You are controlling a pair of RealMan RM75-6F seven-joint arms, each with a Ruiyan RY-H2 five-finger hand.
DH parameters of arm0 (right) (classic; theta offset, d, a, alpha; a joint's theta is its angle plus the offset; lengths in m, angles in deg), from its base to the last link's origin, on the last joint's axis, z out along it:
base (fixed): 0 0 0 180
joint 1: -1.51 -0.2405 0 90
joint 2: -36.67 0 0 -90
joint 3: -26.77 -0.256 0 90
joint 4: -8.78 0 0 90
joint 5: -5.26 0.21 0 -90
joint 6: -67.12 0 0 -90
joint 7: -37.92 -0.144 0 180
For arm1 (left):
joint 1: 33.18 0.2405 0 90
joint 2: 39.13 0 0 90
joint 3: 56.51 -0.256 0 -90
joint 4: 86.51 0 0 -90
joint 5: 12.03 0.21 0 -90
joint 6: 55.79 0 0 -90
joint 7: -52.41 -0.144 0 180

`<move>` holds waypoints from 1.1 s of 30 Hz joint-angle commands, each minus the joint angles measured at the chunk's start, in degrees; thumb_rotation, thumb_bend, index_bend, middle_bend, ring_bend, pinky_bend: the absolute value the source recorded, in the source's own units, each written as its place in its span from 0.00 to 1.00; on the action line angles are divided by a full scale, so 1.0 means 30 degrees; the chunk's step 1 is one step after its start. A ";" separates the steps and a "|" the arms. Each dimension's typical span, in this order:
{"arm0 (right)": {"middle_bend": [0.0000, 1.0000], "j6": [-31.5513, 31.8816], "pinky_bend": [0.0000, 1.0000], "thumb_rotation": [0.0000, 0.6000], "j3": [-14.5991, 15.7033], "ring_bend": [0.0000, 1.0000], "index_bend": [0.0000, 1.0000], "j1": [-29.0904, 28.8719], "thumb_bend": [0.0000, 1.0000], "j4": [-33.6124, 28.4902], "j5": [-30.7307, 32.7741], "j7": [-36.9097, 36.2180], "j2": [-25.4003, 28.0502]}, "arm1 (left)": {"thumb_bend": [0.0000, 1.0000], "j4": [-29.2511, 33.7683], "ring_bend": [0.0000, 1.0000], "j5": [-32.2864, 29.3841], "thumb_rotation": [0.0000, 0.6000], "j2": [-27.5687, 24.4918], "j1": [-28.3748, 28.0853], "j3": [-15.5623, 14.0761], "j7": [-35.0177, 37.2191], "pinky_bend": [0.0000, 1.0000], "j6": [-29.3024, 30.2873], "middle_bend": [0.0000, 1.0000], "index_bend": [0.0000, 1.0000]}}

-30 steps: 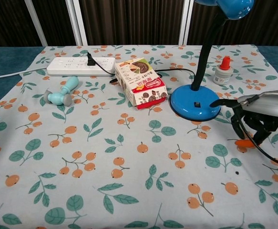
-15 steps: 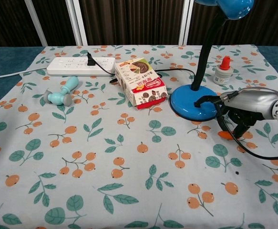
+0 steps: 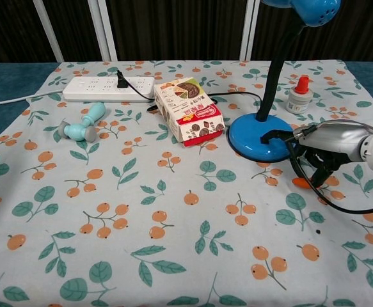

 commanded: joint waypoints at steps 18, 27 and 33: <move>0.29 0.5312 0.95 1.00 0.0670 0.38 0.01 0.1742 0.31 -0.6466 -0.0947 0.2136 0.5182 | 0.44 0.0159 0.03 -0.0028 1.00 -0.0065 -0.0018 0.0005 -0.0149 0.09 -0.0001 0.04 0.16; 0.14 1.2267 0.98 1.00 0.3167 0.16 0.00 0.6460 0.28 -0.7572 -0.5246 0.1630 0.7061 | 0.44 0.0247 0.03 -0.0068 1.00 -0.0021 -0.0007 -0.0035 -0.0439 0.09 0.0026 0.04 0.16; 0.12 1.5771 0.01 1.00 0.4240 0.12 0.01 0.9259 0.22 -0.4719 -0.7773 -0.1904 0.7082 | 0.44 0.0639 0.03 -0.0172 1.00 -0.0202 -0.0110 0.0014 -0.0832 0.09 -0.0086 0.04 0.16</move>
